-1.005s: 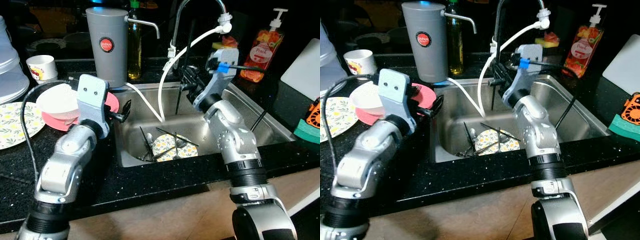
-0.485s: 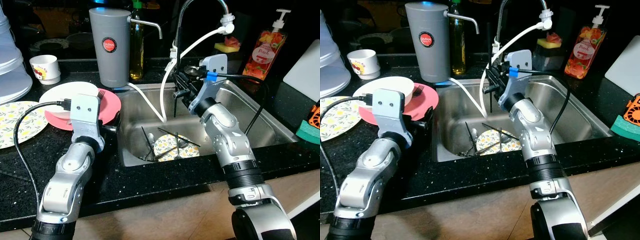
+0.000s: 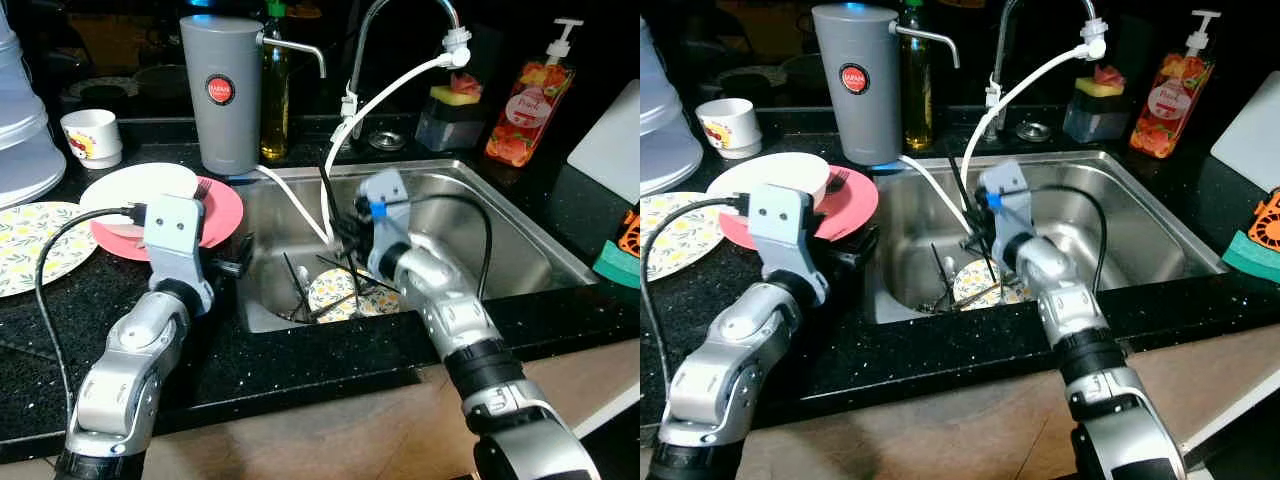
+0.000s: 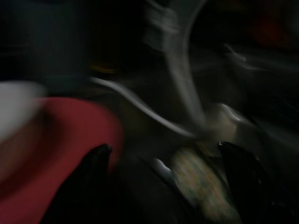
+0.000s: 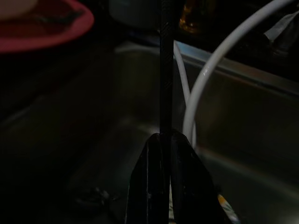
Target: Kitchen organization
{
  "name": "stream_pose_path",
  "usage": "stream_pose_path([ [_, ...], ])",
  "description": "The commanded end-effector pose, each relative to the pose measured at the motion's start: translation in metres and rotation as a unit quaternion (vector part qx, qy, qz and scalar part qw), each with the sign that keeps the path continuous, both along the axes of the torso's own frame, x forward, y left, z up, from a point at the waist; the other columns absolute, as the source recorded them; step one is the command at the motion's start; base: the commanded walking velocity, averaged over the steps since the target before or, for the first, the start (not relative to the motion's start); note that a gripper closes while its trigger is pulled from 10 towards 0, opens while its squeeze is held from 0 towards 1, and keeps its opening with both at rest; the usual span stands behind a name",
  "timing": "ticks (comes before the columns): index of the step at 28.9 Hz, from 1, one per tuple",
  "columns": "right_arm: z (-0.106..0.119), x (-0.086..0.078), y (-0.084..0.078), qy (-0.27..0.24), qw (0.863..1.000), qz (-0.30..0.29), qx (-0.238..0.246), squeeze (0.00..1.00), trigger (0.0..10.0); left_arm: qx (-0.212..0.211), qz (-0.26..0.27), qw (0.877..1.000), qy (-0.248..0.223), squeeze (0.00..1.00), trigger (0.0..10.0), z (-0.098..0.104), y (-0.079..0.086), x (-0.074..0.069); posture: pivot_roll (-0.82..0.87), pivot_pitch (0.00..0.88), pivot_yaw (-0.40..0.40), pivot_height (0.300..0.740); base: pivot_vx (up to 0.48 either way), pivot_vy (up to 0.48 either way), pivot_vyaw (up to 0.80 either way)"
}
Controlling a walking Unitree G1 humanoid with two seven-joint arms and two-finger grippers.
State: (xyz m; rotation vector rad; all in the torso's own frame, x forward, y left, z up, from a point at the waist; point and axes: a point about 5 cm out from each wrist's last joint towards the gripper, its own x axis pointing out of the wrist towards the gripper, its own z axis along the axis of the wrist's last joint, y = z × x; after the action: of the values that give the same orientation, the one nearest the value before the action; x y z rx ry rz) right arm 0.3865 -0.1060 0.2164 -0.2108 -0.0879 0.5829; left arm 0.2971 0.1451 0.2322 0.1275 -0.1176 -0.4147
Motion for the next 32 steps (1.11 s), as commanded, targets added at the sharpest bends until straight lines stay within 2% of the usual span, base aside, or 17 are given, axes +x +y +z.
stream_pose_path([
  [1, -0.003, 0.001, -0.003, 0.002, 1.000, -0.002, -0.011, 0.00, 0.0, 0.010, -0.037, 0.999, -0.001, 0.00, 10.0, 0.004, -0.009, -0.003, 0.00, 0.076, -0.049, 0.740, 0.000, 0.000, 0.00],
  [2, -0.005, 0.002, -0.003, 0.005, 1.000, -0.003, -0.016, 0.00, 0.0, 0.035, -0.060, 0.998, 0.004, 0.00, 10.0, 0.005, -0.012, -0.004, 0.00, 0.074, -0.051, 0.740, 0.000, 0.000, 0.00],
  [3, -0.005, 0.002, -0.003, 0.005, 1.000, -0.003, -0.016, 0.00, 0.0, 0.035, -0.060, 0.998, 0.004, 0.00, 10.0, 0.005, -0.012, -0.004, 0.00, 0.074, -0.051, 0.740, 0.000, 0.000, 0.00],
  [6, -0.014, 0.003, -0.005, 0.014, 0.999, -0.007, -0.049, 0.00, 0.0, 0.133, -0.097, 0.984, 0.060, 0.00, 10.0, -0.003, -0.017, -0.006, 0.00, 0.071, -0.050, 0.740, 0.000, 0.000, 0.00],
  [13, -0.028, 0.004, -0.007, 0.037, 0.996, -0.004, -0.087, 0.00, 0.0, 0.180, -0.113, 0.971, 0.108, 0.00, 10.0, -0.004, -0.011, -0.008, 0.00, 0.072, -0.049, 0.740, 0.000, 0.000, 0.00],
  [17, -0.033, 0.003, -0.007, 0.043, 0.995, 0.002, -0.095, 0.00, 0.0, 0.187, -0.115, 0.968, 0.120, 0.00, 10.0, -0.005, -0.007, -0.009, 0.00, 0.074, -0.049, 0.740, 0.000, 0.000, 0.00],
  [18, -0.034, 0.002, -0.006, 0.043, 0.994, 0.005, -0.099, 0.00, 3.3, 0.188, -0.118, 0.968, 0.121, 0.00, 10.0, -0.004, -0.007, -0.009, 0.00, 0.074, -0.049, 0.740, 0.000, 0.000, 0.00],
  [19, -0.034, 0.002, -0.006, 0.043, 0.994, 0.005, -0.099, 0.00, 3.3, 0.188, -0.118, 0.968, 0.121, 0.00, 10.0, -0.004, -0.007, -0.009, 0.00, 0.074, -0.049, 0.740, 0.000, 0.000, 0.00],
  [20, -0.035, 0.002, -0.005, 0.044, 0.994, 0.011, -0.104, 0.00, 4.8, 0.185, -0.122, 0.967, 0.125, 0.00, 10.0, -0.004, -0.008, -0.010, 0.00, 0.074, -0.049, 0.740, 0.000, 0.000, 0.00],
  [21, -0.035, 0.002, -0.005, 0.044, 0.994, 0.011, -0.104, 0.00, 4.8, 0.185, -0.122, 0.967, 0.125, 0.00, 10.0, -0.004, -0.008, -0.010, 0.00, 0.074, -0.049, 0.740, 0.000, 0.000, 0.00],
  [22, -0.036, 0.001, -0.004, 0.045, 0.993, 0.017, -0.108, 0.00, 5.7, 0.183, -0.126, 0.967, 0.126, 0.00, 10.0, -0.004, -0.009, -0.011, 0.00, 0.077, -0.050, 0.740, 0.000, 0.000, 0.00],
  [23, -0.037, 0.001, -0.003, 0.045, 0.993, 0.021, -0.111, 0.00, 8.4, 0.178, -0.129, 0.967, 0.128, 0.00, 10.0, -0.004, -0.010, -0.011, 0.00, 0.077, -0.050, 0.740, 0.000, 0.000, 0.00],
  [25, -0.037, 0.001, -0.003, 0.045, 0.993, 0.021, -0.111, 0.00, 8.4, 0.178, -0.129, 0.967, 0.128, 0.00, 10.0, -0.004, -0.010, -0.011, 0.00, 0.077, -0.050, 0.740, 0.000, 0.000, 0.00],
  [26, -0.037, 0.001, -0.002, 0.044, 0.992, 0.025, -0.114, 0.00, 10.0, 0.174, -0.130, 0.967, 0.130, 0.00, 10.0, -0.003, -0.011, -0.012, 0.00, 0.077, -0.050, 0.740, 0.000, 0.000, 0.00],
  [28, -0.037, 0.000, -0.001, 0.048, 0.991, 0.038, -0.117, 0.00, 10.0, 0.171, -0.131, 0.968, 0.132, 0.00, 10.0, -0.002, -0.011, -0.012, 0.00, 0.080, -0.052, 0.740, 0.000, 0.000, 0.00],
  [29, -0.037, 0.000, 0.000, 0.050, 0.991, 0.044, -0.116, 1.00, 10.0, 0.171, -0.131, 0.967, 0.132, 0.00, 10.0, -0.002, -0.011, -0.011, 0.00, 0.082, -0.052, 0.740, 0.000, 0.000, 0.00],
  [32, -0.038, -0.001, 0.001, 0.053, 0.991, 0.051, -0.116, 1.00, 10.0, 0.172, -0.128, 0.968, 0.132, 0.00, 10.0, -0.002, -0.010, -0.011, 0.00, 0.082, -0.052, 0.740, 0.000, 0.000, 0.00],
])
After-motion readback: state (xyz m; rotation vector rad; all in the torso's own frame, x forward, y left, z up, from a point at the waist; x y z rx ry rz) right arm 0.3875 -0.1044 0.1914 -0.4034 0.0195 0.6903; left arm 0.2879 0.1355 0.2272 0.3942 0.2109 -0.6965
